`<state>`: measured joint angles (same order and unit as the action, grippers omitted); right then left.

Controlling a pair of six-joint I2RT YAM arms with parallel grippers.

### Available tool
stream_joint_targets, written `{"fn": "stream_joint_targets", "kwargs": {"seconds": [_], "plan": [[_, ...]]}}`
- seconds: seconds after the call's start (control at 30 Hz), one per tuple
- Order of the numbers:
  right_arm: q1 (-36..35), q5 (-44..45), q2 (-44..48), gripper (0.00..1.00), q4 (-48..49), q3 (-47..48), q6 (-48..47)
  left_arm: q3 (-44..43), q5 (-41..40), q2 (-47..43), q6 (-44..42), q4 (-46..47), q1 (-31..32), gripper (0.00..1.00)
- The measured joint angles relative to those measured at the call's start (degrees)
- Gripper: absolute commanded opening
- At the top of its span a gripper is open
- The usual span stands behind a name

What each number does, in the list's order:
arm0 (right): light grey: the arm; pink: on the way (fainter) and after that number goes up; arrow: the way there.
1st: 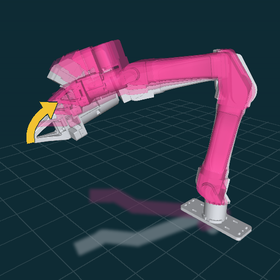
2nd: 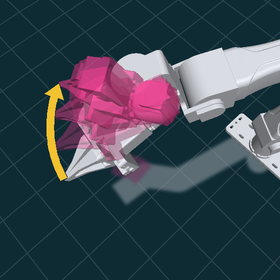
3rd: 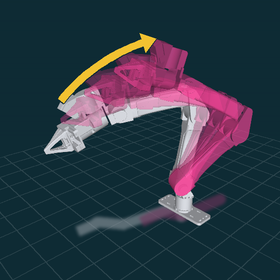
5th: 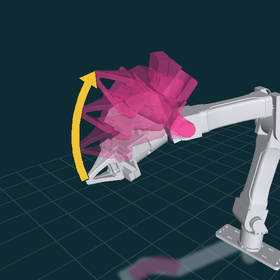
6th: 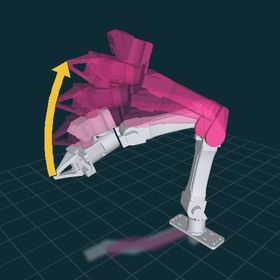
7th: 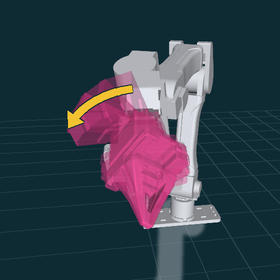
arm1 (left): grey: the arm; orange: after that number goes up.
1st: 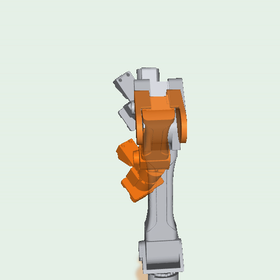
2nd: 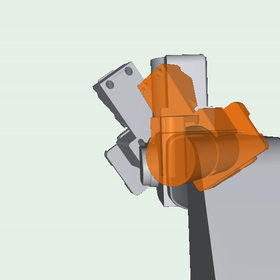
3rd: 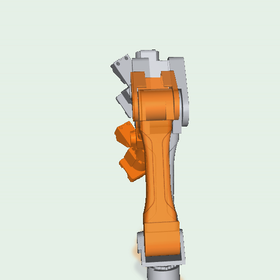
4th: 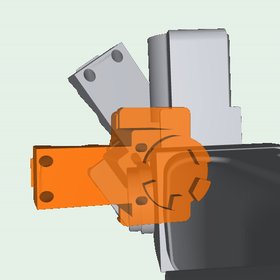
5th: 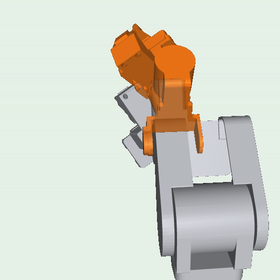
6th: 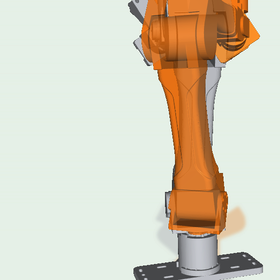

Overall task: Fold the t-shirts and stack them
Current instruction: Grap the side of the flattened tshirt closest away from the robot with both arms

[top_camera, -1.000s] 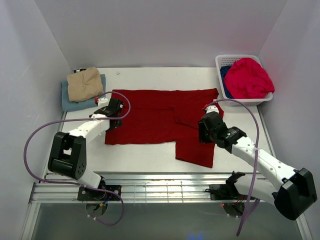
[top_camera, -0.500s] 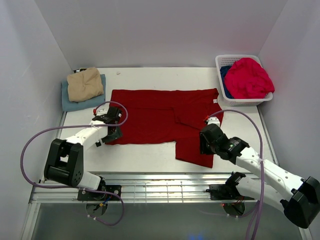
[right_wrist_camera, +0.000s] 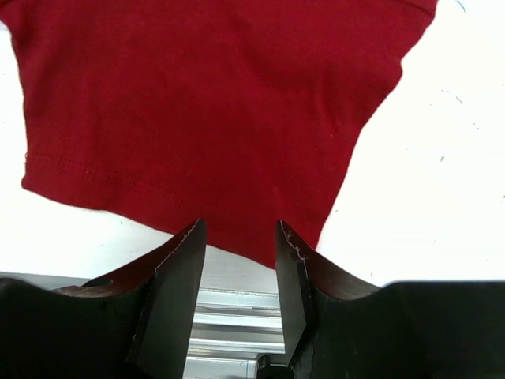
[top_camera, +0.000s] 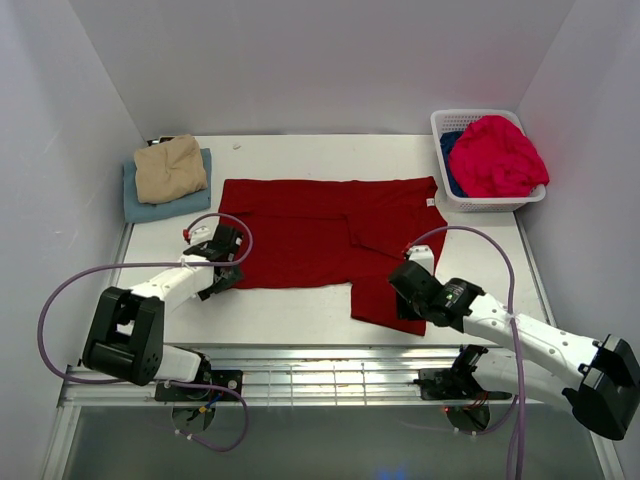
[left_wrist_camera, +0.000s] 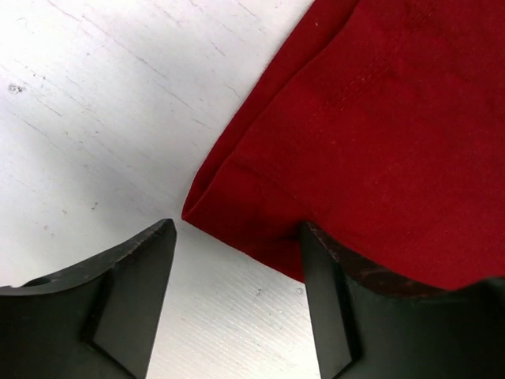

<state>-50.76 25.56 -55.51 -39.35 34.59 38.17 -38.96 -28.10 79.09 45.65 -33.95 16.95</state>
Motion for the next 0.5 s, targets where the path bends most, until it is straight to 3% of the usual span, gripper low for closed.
{"fn": "stream_joint_targets", "kwargs": {"seconds": [0.5], "plan": [[-1.0,2.6,-6.8,0.44,-1.6,-4.3,7.5,1.8,-0.9,-3.2,1.1,0.6,0.0,0.71]]}}
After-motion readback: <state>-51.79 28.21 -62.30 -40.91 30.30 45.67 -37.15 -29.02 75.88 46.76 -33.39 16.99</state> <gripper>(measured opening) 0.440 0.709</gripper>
